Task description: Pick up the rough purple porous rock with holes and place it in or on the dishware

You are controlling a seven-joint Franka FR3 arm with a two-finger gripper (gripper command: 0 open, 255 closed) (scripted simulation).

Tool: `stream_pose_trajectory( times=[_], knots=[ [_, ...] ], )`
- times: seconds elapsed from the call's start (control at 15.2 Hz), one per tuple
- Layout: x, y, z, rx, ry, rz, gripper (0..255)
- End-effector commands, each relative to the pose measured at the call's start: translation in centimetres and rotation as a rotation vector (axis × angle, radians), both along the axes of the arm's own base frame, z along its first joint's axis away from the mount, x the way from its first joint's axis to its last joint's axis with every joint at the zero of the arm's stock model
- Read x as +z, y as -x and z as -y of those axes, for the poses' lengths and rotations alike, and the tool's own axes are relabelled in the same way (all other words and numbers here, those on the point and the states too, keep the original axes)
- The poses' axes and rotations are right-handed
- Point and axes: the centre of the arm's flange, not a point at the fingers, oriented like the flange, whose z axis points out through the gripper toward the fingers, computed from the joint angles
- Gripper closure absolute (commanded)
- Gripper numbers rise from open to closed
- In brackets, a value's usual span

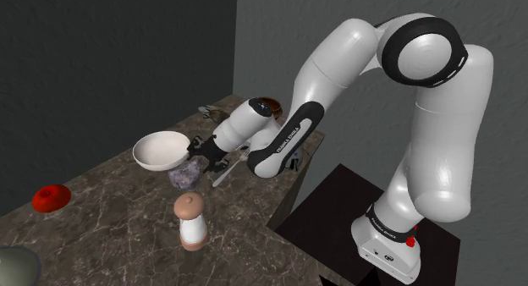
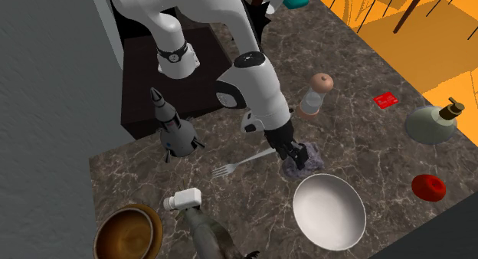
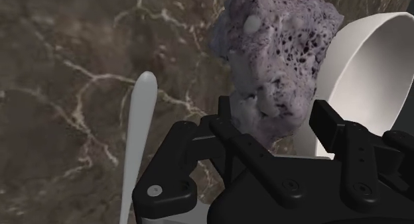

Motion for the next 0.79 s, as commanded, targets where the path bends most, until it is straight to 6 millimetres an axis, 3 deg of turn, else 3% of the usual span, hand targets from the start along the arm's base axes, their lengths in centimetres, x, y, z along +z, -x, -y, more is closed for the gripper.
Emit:
stream_pose_trajectory(
  times=[0.0,0.73],
  knots=[
    [1.0,0.0,0.0,0.000,0.000,0.001,255],
    [6.8,0.0,0.0,0.000,0.000,0.001,255]
  ],
)
